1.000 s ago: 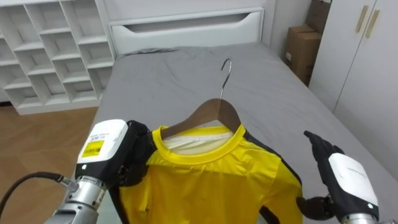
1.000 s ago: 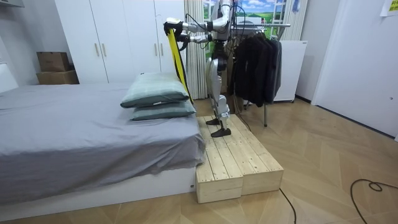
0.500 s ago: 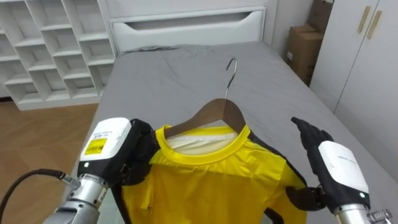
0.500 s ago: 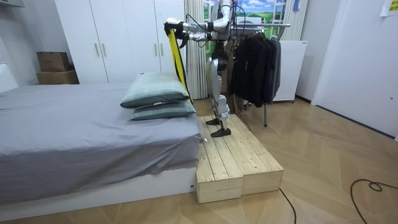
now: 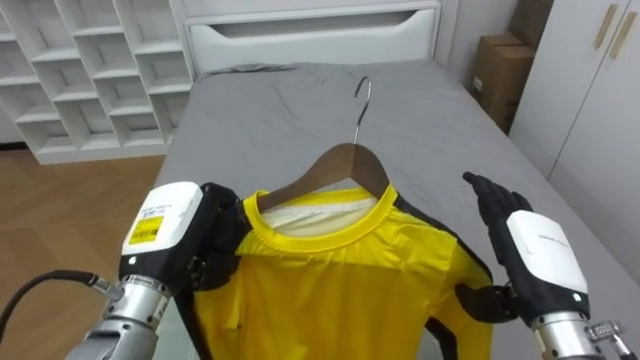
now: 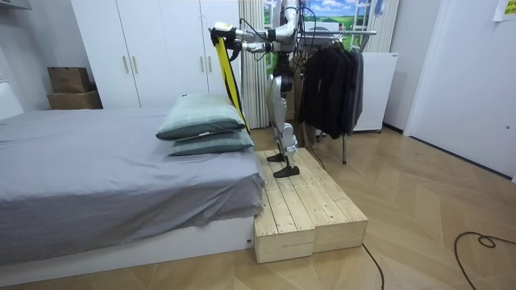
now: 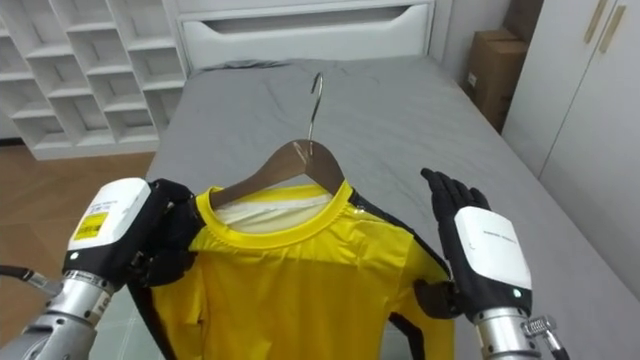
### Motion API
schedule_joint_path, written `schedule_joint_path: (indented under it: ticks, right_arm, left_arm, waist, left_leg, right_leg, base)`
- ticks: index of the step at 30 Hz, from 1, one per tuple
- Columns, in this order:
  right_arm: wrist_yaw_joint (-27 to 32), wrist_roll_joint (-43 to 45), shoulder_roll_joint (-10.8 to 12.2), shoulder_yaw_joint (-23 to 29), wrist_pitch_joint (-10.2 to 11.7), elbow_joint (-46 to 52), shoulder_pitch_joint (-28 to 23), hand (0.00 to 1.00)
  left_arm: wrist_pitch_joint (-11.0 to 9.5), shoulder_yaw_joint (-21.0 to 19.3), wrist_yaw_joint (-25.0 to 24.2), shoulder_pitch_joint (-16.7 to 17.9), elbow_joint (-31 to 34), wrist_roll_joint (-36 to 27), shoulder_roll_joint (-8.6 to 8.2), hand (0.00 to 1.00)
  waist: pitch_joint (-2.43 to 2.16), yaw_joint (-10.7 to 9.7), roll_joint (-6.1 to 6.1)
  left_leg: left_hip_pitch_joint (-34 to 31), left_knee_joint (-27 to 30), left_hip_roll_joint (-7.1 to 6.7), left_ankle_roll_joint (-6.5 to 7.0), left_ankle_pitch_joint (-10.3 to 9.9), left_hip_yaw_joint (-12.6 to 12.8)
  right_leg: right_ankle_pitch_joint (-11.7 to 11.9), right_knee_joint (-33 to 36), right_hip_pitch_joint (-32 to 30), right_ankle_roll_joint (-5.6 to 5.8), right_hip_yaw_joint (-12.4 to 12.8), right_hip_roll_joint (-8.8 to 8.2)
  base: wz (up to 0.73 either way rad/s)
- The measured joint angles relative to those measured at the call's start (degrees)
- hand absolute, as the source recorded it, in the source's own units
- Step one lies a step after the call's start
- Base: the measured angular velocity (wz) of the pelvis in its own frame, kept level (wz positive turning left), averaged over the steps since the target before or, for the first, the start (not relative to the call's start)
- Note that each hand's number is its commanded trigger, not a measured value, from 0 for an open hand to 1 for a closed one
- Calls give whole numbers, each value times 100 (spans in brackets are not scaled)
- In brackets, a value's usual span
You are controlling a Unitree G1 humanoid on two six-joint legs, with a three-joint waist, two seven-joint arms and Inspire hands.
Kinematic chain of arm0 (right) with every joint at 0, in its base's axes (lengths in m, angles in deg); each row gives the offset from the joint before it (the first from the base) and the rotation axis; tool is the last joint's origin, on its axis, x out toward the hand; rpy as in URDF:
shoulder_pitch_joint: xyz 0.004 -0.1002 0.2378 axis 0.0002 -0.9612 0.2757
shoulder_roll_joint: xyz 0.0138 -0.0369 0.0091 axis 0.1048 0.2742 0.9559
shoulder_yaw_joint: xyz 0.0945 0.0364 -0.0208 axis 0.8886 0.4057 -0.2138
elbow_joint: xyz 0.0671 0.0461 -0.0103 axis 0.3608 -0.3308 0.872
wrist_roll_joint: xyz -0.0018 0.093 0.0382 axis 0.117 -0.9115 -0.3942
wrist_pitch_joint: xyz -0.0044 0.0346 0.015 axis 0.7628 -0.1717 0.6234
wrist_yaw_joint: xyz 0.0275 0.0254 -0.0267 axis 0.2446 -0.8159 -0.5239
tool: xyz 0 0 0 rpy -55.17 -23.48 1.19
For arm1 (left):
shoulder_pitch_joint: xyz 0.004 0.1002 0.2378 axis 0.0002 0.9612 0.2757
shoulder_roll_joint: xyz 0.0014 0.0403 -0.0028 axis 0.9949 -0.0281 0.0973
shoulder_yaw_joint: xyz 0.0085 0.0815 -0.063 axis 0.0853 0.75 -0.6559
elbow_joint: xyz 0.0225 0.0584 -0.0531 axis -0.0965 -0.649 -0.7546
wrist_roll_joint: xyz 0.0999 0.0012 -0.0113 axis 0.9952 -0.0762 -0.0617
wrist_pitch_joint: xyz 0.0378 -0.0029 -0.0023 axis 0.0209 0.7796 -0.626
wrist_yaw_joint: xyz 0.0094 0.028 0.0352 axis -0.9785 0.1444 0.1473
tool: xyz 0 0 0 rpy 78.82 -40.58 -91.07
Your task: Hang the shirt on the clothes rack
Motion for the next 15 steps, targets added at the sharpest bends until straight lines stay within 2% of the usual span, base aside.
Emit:
schedule_joint_path:
  ticks: [15]
  right_arm:
    - [-45, -312, 7, -161, 13, -64, -1, 0]
  left_arm:
    - [13, -18, -3, 0, 1, 13, -37, 100]
  waist:
    - [-18, 4, 20]
  left_leg:
    - [-12, 6, 2, 0, 0, -10]
  right_leg:
    - [1, 12, -8, -1, -23, -2]
  base:
    - [0]
